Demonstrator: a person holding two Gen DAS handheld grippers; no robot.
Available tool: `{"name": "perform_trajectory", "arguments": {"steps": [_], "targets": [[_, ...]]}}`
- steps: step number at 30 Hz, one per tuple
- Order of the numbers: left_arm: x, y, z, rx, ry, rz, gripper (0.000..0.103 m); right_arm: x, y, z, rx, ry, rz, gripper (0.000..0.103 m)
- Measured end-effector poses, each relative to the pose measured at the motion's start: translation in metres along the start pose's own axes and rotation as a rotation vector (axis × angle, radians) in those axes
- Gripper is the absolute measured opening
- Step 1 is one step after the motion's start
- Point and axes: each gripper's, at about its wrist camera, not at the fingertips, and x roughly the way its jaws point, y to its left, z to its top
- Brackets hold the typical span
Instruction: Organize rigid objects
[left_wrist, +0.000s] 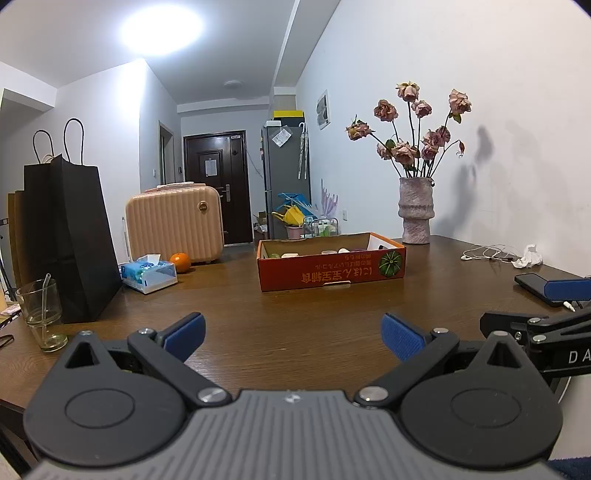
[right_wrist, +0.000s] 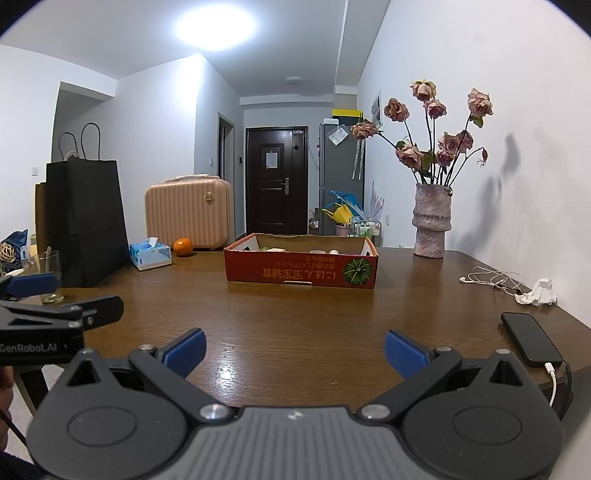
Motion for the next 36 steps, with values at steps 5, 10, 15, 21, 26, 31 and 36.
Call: {"name": "perform_trajectory", "arguments": {"steps": [5, 10, 15, 21, 26, 31, 36], "targets": [[0.0010, -0.0002, 0.0002, 0.000, -0.001, 0.002, 0.103, -0.0002, 0.0006, -0.0004, 0.002, -0.001, -0.001, 0.103], [0.0011, -0.0003, 0.0001, 0.000, -0.001, 0.001, 0.103, 0.0003, 0.0007, -0.0013, 0.005, 0.002, 0.001, 0.103], [0.0013, -0.0004, 0.0000, 0.001, -0.001, 0.001, 0.103, 0.0003, 0.0004, -0.0010, 0.005, 0.001, 0.002, 0.103], [0.0010, -0.0007, 0.0000, 0.000, 0.000, 0.001, 0.103, 0.0007, -0.0002, -0.0009, 0.009, 0.004, 0.002, 0.103], [0.0014, -0.0014, -0.0001, 0.001, 0.001, -0.001, 0.103, 0.0012, 0.0002, -0.0015, 0.012, 0.004, 0.002, 0.103], [0.0016, -0.0015, 0.0000, 0.000, 0.006, -0.001, 0.103, 0.0021, -0.0002, -0.0020, 0.016, 0.008, 0.005, 0.103], [0.0010, -0.0018, 0.0006, 0.002, 0.008, 0.000, 0.103, 0.0024, -0.0006, -0.0021, 0.016, 0.009, 0.006, 0.103]]}}
